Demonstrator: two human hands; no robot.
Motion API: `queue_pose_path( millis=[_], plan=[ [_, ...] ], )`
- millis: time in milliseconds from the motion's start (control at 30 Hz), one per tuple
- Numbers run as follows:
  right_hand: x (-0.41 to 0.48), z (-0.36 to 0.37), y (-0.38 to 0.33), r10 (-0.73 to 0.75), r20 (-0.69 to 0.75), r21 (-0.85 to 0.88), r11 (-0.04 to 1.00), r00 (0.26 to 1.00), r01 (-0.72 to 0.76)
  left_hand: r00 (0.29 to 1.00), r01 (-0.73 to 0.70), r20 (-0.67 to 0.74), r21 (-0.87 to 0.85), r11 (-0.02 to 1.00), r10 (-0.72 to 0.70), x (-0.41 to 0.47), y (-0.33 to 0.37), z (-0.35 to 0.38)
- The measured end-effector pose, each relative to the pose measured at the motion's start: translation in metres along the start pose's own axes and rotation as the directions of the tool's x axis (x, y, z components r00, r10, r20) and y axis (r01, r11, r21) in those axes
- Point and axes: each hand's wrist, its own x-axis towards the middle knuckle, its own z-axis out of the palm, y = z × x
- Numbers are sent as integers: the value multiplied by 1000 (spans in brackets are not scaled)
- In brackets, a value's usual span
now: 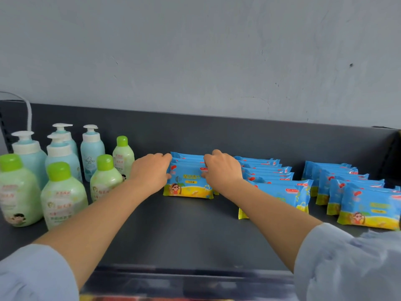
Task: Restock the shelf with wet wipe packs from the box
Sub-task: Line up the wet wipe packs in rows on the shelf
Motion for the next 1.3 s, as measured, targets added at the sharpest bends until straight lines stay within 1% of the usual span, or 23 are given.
queue_pose_path(
  millis=[333, 467, 533, 633, 733, 867, 1100, 1300],
  plan=[
    [-19, -20, 2, -71, -53, -131, 989, 996, 63, 996, -54, -64, 112, 992, 61, -3, 9, -9],
    [-35, -34, 13, -58, -76, -164, 985, 995, 45, 990, -97, -97, 81, 992, 104, -4, 26, -26],
    [-47, -43, 24, -37, -99, -163, 986, 994, 21, 985, -124, -113, 62, 990, 131, -5, 39, -38],
    [-72, -59, 46, 6, -97, -154, 988, 995, -21, 975, -170, -137, 39, 985, 174, -9, 65, -57],
    [-104, -75, 75, 58, -93, -170, 983, 994, -74, 965, -227, -138, -21, 974, 222, -18, 103, -75],
    [-158, -95, 121, 157, -48, -188, 969, 986, -163, 949, -299, -149, -139, 944, 279, -41, 169, -97],
    [-280, -127, 208, 319, 4, -277, 911, 948, -306, 902, -431, -152, -233, 872, 405, -91, 301, -122],
    [-404, -154, 277, 459, 49, -318, 849, 887, -422, 822, -569, -182, -292, 769, 539, -151, 419, -137]
  ],
)
